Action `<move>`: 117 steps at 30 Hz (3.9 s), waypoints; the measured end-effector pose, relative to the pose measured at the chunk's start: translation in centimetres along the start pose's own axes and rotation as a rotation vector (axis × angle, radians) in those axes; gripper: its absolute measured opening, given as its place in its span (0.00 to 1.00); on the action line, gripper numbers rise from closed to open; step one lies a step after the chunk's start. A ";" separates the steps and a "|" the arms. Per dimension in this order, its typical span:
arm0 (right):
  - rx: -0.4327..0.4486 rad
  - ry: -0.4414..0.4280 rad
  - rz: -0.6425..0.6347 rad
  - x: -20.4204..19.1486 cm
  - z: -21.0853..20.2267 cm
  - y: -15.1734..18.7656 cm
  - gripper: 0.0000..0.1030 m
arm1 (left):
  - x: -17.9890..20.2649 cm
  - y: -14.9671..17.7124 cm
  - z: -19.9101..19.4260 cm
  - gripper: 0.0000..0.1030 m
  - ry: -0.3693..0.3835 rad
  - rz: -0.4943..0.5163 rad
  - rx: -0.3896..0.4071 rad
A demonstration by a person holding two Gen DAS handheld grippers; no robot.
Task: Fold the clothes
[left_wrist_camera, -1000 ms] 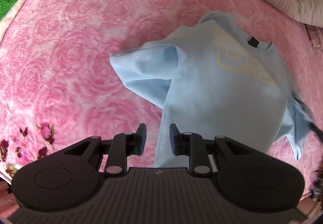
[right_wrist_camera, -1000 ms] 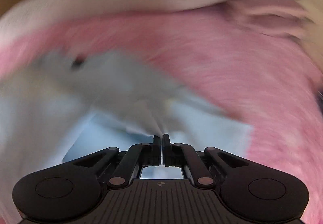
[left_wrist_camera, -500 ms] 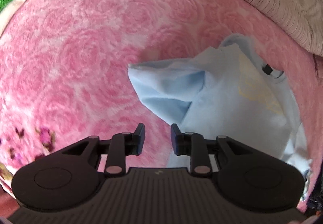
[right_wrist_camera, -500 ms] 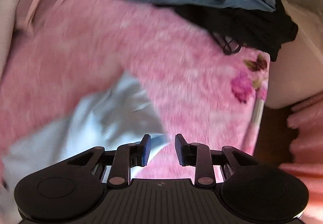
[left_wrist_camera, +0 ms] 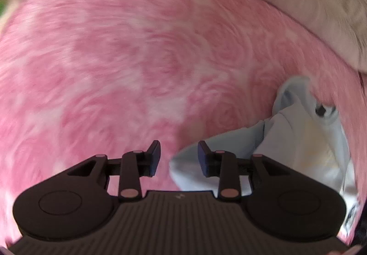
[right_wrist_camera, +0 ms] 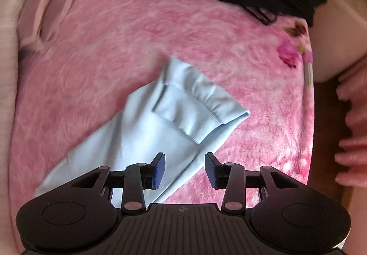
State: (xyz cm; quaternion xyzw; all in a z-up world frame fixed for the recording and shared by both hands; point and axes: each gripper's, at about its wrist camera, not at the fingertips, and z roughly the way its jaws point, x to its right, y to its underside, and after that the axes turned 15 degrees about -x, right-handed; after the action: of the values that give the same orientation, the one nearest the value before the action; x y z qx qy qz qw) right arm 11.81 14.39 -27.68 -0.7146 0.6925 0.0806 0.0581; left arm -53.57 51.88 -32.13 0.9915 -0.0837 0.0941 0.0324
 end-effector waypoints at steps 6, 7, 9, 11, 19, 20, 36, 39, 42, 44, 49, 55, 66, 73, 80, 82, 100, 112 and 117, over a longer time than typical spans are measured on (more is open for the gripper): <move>-0.009 0.020 -0.018 -2.6 0.6 1.2 0.41 | 1.5 -4.0 5.2 0.29 0.025 0.220 -0.142; -0.008 0.028 -0.025 -3.0 0.7 1.5 0.41 | 1.9 -4.0 5.8 0.29 0.028 0.249 -0.162; -0.011 0.050 -0.033 -3.8 1.0 1.9 0.41 | 2.7 -3.6 7.1 0.29 0.013 0.298 -0.204; -0.019 0.070 -0.035 -4.5 1.5 2.2 0.41 | 3.4 -2.5 7.4 0.25 -0.018 0.335 -0.182; -0.077 0.058 -0.088 -7.7 3.9 2.9 0.41 | 4.3 2.6 -0.1 0.00 0.102 0.238 0.066; -0.082 0.051 -0.096 -8.2 4.0 2.9 0.41 | 3.5 3.1 -2.8 0.00 0.118 0.182 0.166; -0.151 -0.051 -0.173 -9.8 4.1 5.0 0.41 | -10.6 9.7 -9.7 0.08 -0.059 -0.454 0.351; -0.144 -0.045 -0.160 -7.9 3.6 6.2 0.41 | -7.6 11.1 -6.3 0.11 0.010 -0.375 0.240; -0.150 -0.059 -0.136 -5.4 3.0 7.6 0.41 | -4.1 12.5 -3.7 0.14 0.079 -0.215 0.119; -0.150 -0.077 -0.140 -3.8 2.5 9.0 0.41 | -1.9 14.0 -2.0 0.19 0.119 -0.130 0.043; -0.156 -0.061 -0.146 0.4 1.5 12.5 0.41 | 2.9 18.2 2.2 0.22 0.219 0.030 -0.146; -0.228 -0.010 -0.123 5.4 2.4 14.3 0.41 | 4.9 23.4 5.4 0.24 0.217 0.033 -0.182; -0.307 -0.123 -0.351 3.5 5.8 15.0 0.41 | 4.1 24.4 4.5 0.01 0.322 -0.172 -0.017; -0.345 -0.175 -0.443 1.8 6.9 17.0 0.41 | 1.3 16.0 -4.9 0.01 0.300 -0.138 0.287; -0.416 -0.288 -0.448 0.0 8.6 19.8 0.41 | -0.3 6.0 -3.4 0.01 0.143 -0.121 0.268; -0.430 -0.317 -0.468 -1.1 9.4 21.3 0.41 | 0.5 4.8 -2.4 0.01 0.116 -0.096 0.240; -0.552 -0.419 -0.527 -3.8 8.7 23.8 0.10 | -1.2 8.7 -4.5 0.01 0.278 0.035 0.128; -0.510 0.078 -0.581 10.9 1.0 11.4 0.22 | 1.5 28.8 2.3 0.02 0.169 0.033 -0.300; -0.472 -0.030 -0.536 9.9 3.5 11.7 0.50 | 2.4 28.4 3.5 0.07 0.127 -0.009 -0.233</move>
State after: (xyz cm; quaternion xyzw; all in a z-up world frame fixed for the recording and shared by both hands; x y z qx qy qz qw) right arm 0.30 4.92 -32.71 -0.8632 0.4419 0.2307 -0.0796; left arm -55.53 23.32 -33.78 0.9735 -0.0872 0.1463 0.1529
